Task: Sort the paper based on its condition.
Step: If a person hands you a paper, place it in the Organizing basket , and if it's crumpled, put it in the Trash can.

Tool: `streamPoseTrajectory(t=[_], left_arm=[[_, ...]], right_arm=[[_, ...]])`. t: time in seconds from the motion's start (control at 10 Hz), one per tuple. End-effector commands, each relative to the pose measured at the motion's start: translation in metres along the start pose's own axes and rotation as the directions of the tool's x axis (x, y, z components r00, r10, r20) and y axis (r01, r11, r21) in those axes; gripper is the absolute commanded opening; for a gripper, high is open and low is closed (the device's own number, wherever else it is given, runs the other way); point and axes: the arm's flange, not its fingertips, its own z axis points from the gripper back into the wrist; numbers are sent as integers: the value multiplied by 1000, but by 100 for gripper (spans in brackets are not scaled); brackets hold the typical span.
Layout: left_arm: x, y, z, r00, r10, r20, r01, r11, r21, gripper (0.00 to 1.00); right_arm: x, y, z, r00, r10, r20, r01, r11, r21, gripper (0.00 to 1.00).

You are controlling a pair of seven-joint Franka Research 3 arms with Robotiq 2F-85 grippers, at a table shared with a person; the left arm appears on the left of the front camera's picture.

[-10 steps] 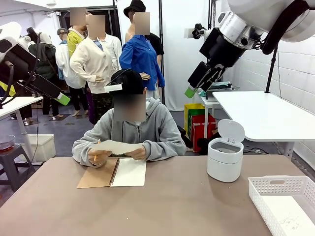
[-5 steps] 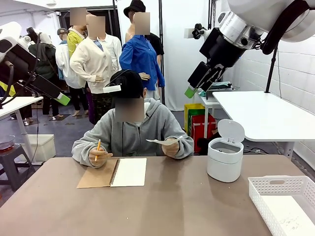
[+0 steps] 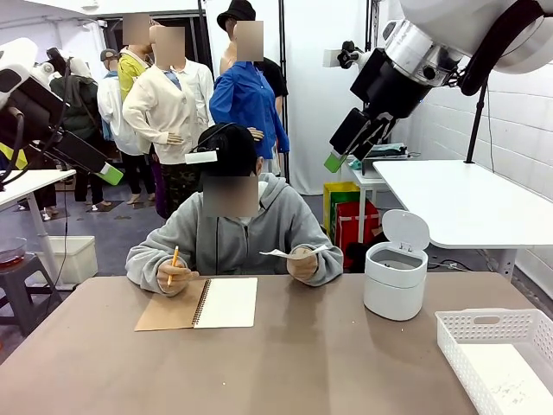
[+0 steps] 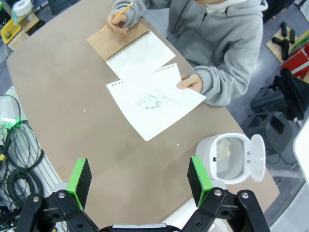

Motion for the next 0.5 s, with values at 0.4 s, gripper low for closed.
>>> streamPoseTrajectory(t=[0.4], left_arm=[[0, -1, 0, 1000, 17, 2, -17, 1000, -9, 100]], right_arm=[[0, 0, 0, 1000, -2, 5, 2, 1000, 8, 100]])
